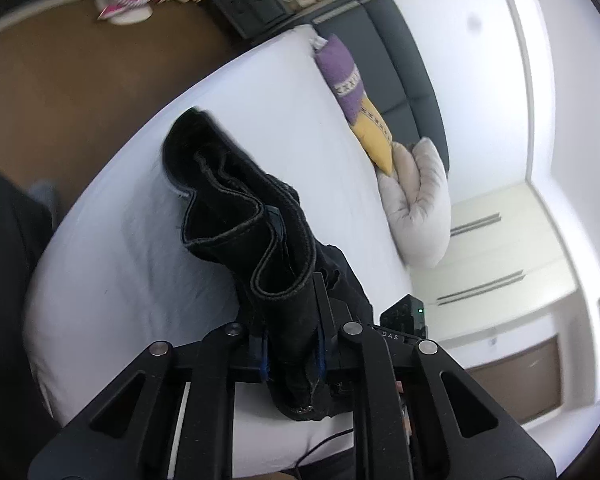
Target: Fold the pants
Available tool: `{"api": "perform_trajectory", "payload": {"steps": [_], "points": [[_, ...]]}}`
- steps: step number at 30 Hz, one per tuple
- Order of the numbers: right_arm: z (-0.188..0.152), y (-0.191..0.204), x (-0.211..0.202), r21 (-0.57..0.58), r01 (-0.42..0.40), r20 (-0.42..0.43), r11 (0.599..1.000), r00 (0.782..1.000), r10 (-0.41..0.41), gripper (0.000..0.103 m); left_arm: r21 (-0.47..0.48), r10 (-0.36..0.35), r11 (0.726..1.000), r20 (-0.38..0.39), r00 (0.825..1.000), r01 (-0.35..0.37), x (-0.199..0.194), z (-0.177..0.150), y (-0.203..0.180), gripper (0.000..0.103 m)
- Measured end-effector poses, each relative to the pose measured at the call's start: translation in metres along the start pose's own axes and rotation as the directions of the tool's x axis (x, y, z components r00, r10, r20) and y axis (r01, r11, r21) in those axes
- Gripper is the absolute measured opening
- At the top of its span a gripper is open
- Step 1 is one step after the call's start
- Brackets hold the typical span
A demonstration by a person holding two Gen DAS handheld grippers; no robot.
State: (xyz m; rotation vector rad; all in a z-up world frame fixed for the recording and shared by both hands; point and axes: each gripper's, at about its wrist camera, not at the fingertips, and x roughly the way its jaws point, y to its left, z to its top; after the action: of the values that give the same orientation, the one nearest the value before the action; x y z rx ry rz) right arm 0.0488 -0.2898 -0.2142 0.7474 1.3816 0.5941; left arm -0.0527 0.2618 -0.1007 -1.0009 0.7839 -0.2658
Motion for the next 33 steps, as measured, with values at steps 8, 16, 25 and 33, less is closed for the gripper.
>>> {"api": "perform_trajectory", "payload": {"steps": [8,16,25,33], "points": [[-0.011,-0.006,-0.012,-0.054,-0.045,0.048,0.998,0.998,0.048,0.014,0.308,0.039,0.951,-0.046,0.998,-0.023,0.038,-0.016,-0.105,0.014],[-0.015,0.022,-0.124,-0.207,-0.195,0.135,0.959,0.965,0.225,0.097,0.619,0.174,0.785,-0.205,0.963,-0.01,0.151,-0.097,-0.193,0.014],[-0.01,-0.011,-0.111,-0.124,-0.133,0.073,0.983,0.987,0.142,0.101,0.801,0.324,0.599,-0.269,0.907,0.024,0.201,-0.196,-0.201,0.011],[-0.015,-0.003,-0.101,-0.157,-0.056,0.08,0.986,0.994,0.069,0.078,0.899,0.392,0.439,-0.184,0.901,-0.007,0.216,-0.241,-0.22,0.011]]}}
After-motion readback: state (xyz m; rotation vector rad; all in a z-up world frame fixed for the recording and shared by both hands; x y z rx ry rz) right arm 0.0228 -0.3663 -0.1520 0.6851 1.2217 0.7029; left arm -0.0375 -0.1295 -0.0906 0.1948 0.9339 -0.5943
